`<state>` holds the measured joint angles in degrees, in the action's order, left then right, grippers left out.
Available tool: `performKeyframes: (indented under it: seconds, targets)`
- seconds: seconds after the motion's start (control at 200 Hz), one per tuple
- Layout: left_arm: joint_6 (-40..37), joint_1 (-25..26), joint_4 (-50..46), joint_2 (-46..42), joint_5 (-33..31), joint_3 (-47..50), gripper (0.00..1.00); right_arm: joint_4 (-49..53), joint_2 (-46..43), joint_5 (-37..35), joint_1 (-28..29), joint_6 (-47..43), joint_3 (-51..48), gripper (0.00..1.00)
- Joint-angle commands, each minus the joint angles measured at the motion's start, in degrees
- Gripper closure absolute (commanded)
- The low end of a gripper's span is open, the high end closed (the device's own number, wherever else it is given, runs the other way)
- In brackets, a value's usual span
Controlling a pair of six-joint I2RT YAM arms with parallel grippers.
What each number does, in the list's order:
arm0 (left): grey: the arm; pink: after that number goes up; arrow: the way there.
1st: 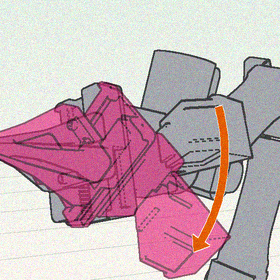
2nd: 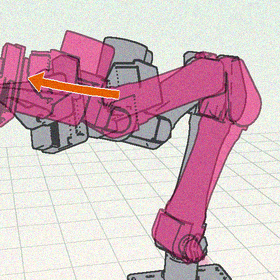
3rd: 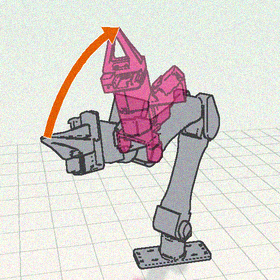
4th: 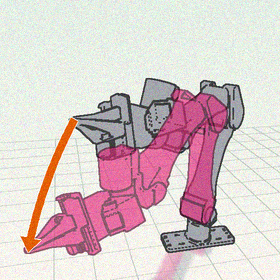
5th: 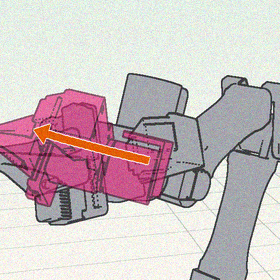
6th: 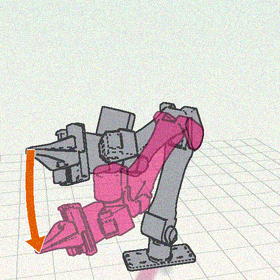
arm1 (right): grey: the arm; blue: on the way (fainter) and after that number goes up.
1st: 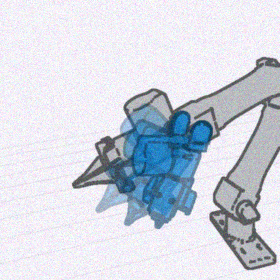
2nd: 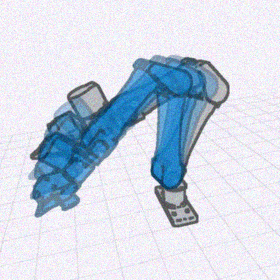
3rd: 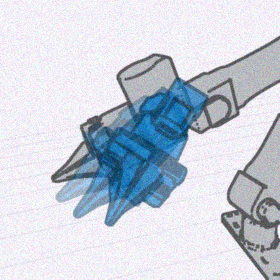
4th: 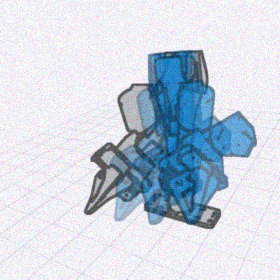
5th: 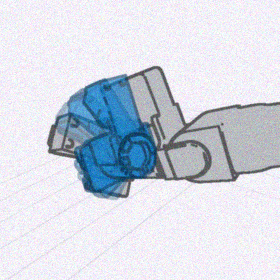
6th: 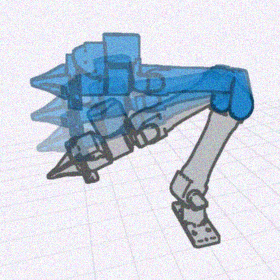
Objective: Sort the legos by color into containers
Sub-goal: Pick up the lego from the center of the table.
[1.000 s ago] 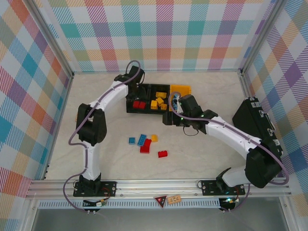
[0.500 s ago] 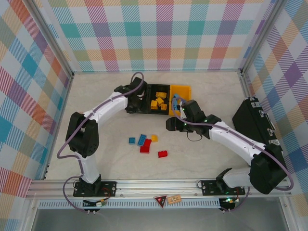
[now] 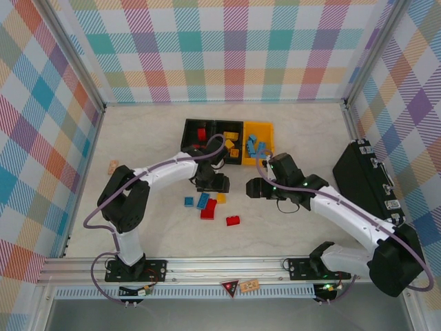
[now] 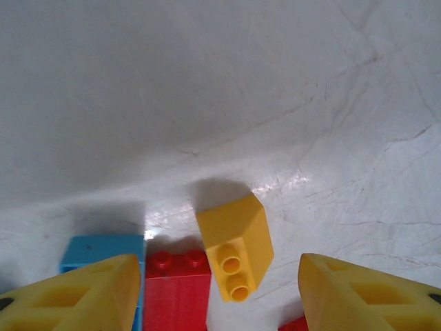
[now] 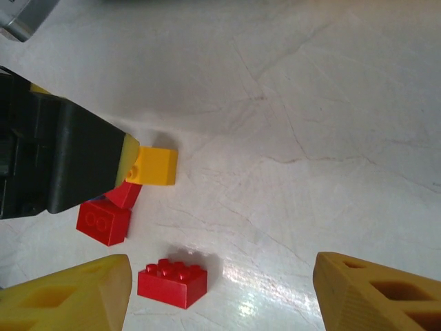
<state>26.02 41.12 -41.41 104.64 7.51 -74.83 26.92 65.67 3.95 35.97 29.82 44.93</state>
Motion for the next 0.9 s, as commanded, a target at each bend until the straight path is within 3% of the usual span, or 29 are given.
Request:
performKeyframes:
  seconds: [0.0,0.545,0.705,0.895]
  targets:
    - [3.98,1.63,2.06,0.1,0.04,1.26,0.38,1.72,-1.41,1.24,-0.28,1.41,-2.14,0.3]
    - [6.1,4.93,1.86,6.94,-2.37,-1.44,0.41,-1.47,-1.42,2.17,-0.28,2.78,-5.14,0.3]
    - [6.08,5.55,1.17,9.41,-3.98,-3.16,0.47,-1.51,-1.45,1.97,-0.28,2.79,-5.38,0.3]
    - [5.65,5.72,0.89,10.99,-4.32,-3.91,0.64,-1.51,-1.86,1.39,-0.28,2.87,-5.88,0.3]
